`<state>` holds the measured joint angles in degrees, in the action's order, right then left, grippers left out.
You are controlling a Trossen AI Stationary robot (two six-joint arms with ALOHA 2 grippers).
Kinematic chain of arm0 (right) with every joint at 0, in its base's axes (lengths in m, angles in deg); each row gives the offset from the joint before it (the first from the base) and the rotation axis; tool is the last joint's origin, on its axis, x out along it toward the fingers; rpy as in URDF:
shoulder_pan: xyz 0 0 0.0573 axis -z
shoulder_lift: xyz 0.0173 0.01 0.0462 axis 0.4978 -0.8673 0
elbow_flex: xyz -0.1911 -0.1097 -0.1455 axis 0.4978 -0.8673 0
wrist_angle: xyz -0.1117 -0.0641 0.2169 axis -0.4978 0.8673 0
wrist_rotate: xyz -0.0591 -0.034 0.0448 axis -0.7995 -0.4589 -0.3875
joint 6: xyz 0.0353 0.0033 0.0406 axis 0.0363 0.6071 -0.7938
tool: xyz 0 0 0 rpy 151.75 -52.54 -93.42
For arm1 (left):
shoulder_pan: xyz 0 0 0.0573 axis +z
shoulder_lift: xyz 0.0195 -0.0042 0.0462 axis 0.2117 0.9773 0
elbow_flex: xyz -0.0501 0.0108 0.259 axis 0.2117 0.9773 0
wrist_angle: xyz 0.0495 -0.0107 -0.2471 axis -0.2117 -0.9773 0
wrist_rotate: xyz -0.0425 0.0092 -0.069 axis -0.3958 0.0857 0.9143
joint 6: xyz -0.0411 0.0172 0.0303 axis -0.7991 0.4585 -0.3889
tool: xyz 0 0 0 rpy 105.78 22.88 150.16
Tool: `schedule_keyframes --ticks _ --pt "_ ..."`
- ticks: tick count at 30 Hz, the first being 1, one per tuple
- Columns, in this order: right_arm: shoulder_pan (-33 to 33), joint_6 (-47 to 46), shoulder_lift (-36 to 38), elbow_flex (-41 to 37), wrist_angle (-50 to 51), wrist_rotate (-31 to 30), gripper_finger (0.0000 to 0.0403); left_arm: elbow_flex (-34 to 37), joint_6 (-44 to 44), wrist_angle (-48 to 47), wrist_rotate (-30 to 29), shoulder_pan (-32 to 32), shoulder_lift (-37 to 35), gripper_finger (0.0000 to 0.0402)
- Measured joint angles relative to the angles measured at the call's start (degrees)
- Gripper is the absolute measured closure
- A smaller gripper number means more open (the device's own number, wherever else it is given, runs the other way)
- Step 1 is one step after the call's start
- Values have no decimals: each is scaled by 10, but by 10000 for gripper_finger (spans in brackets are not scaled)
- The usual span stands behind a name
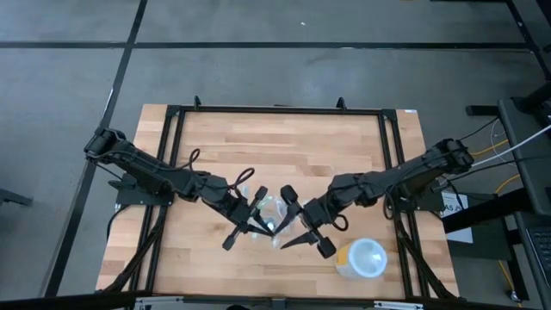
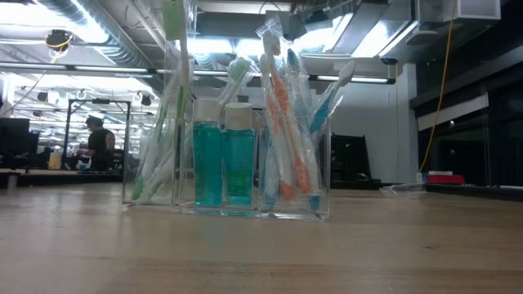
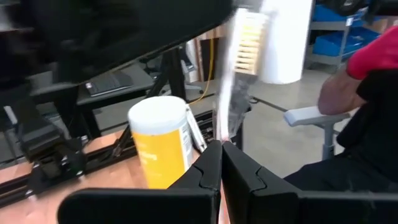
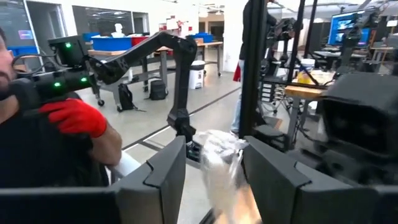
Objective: Pick & Place toothbrushing station
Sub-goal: Put the orange toothbrush into the transparent organizer
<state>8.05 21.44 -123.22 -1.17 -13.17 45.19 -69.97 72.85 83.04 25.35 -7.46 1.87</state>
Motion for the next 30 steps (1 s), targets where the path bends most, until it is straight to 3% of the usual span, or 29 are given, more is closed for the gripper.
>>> schedule_keyframes --ticks 20,24,30 --pt "-9 1 0 0 10 -17 245 0 -4 0 -6 7 0 400" --pt "-9 11 0 0 10 -17 269 0 -4 0 -5 7 0 400" --pt "-9 17 0 0 8 -17 338 0 -4 0 -5 7 0 400"
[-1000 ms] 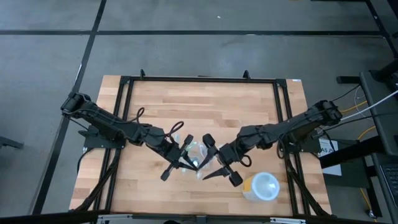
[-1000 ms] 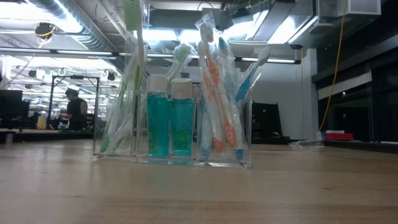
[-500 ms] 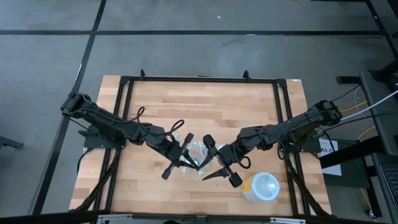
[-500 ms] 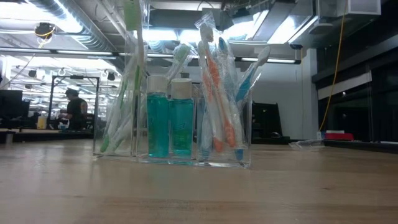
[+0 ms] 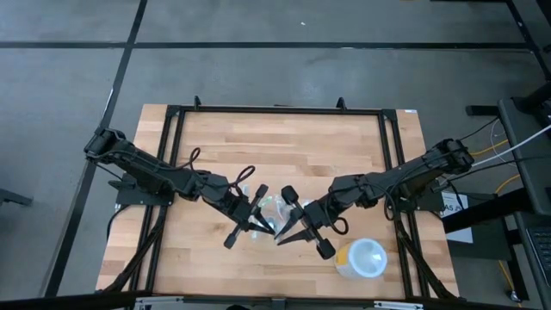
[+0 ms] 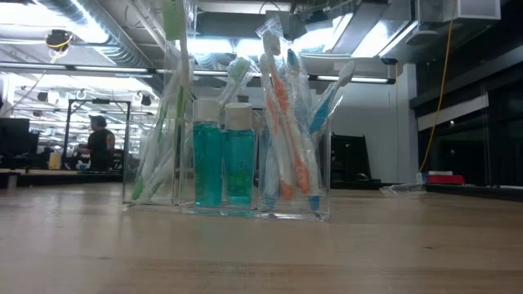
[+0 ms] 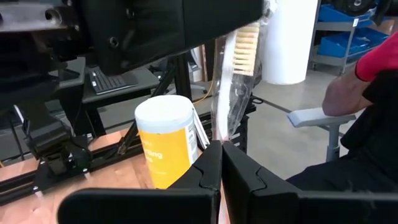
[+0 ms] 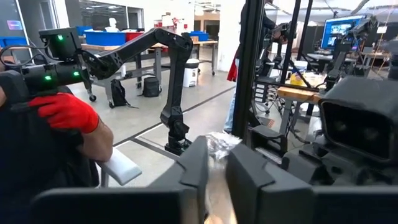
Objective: Pick & Place toothbrushing station
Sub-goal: Put the orange toothbrush into the transparent organizer
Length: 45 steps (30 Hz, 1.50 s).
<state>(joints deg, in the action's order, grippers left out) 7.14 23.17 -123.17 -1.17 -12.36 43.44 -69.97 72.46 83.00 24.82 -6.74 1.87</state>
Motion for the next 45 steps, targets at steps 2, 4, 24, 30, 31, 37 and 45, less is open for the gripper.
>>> schedule_keyframes --ticks 2,4,24,30,31,37,45 --pt "0 8 0 0 -2 0 362 0 0 -1 1 0 0 400" --pt "0 10 1 0 -2 0 386 0 0 0 1 0 0 400" --pt "0 14 1 0 1 0 400 0 -1 5 -1 -4 0 331" --pt "0 14 1 0 1 0 401 0 -1 5 -3 -5 0 232" --pt "0 14 1 0 1 0 401 0 -1 5 -6 -5 0 218" --pt "0 15 1 0 2 1 401 0 -1 4 -28 -5 0 166" --pt "-2 32 10 -1 48 -11 400 -1 12 -176 -339 -35 -74 192"
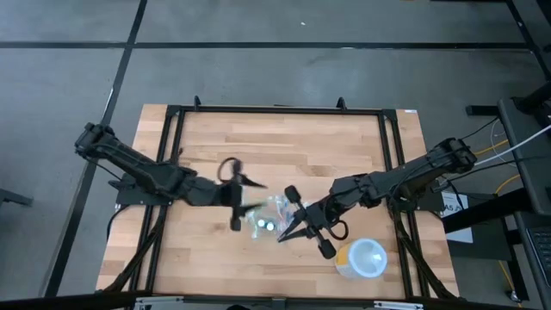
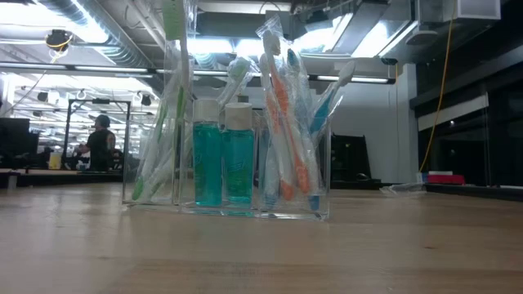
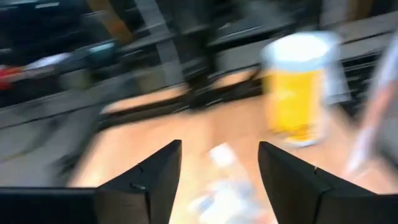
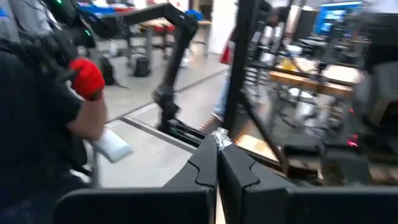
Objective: Pick & Place toothbrushing station
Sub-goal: Put the orange toothbrush into the transparent organizer
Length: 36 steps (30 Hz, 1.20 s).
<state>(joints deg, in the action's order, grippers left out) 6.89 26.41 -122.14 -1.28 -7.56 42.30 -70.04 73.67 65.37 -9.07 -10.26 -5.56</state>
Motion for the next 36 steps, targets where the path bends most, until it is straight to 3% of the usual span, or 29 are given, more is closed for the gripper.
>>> schedule_keyframes --ticks 8,12,23,36 --pt "0 44 32 0 40 -92 399 0 -28 -136 -479 -124 -54 238" --pt "0 65 33 0 31 -134 398 0 -28 -142 -633 -165 -54 252" --pt "2 21 33 -98 -46 -246 397 0 -29 -134 -648 -151 -60 288" --pt "2 -38 33 -166 -84 -269 399 0 -28 -145 -648 -148 -60 313"
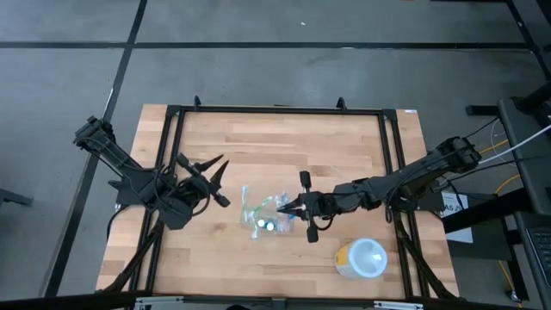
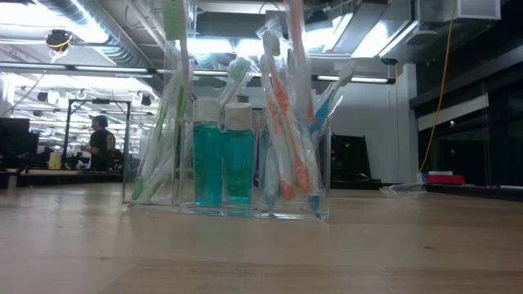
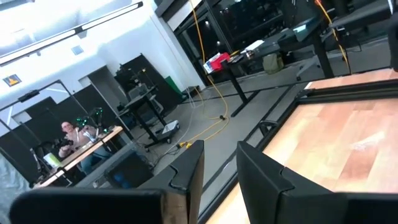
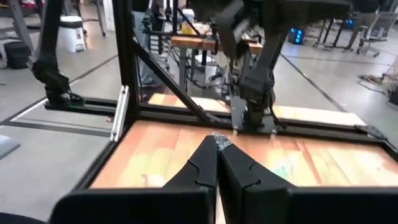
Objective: Pick & Place toothbrushing station
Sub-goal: Put the orange toothbrush into the transparent organizer
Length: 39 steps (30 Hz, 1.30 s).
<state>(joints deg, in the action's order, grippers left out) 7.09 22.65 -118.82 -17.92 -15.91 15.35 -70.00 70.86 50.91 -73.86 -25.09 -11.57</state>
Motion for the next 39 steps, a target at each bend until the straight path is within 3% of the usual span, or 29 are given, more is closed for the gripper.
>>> schedule_keyframes --ticks 21,29,33,39 --pt "-6 -100 0 -153 -149 -9 400 0 0 -5 0 -2 0 313" --pt "-19 -121 0 -177 -157 -24 399 0 0 -5 0 -2 0 313" --pt "-23 -121 0 -180 -160 -30 375 0 -11 -19 1 -2 0 313" --pt "-26 -121 0 -180 -158 -77 307 0 -62 -77 7 0 0 313"
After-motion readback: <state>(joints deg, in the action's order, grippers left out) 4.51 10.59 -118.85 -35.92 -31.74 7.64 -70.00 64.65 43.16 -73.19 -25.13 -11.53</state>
